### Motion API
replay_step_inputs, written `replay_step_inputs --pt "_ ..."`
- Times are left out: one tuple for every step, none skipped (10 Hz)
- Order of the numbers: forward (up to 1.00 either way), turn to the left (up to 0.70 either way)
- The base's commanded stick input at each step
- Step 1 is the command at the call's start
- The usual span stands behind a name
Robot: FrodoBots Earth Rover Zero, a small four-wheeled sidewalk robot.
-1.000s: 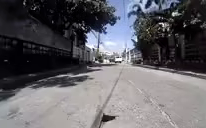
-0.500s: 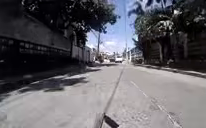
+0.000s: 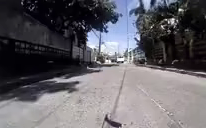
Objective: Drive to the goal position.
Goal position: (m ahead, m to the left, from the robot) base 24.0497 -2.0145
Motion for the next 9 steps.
replay_step_inputs --pt "1.0 0.03" --pt "1.0 0.03" --pt "1.0 0.03" --pt "1.0 0.03" --pt "1.0 0.03" --pt "1.0 0.03" --pt "1.0 0.03" --pt "1.0 0.03" --pt "1.0 0.03"
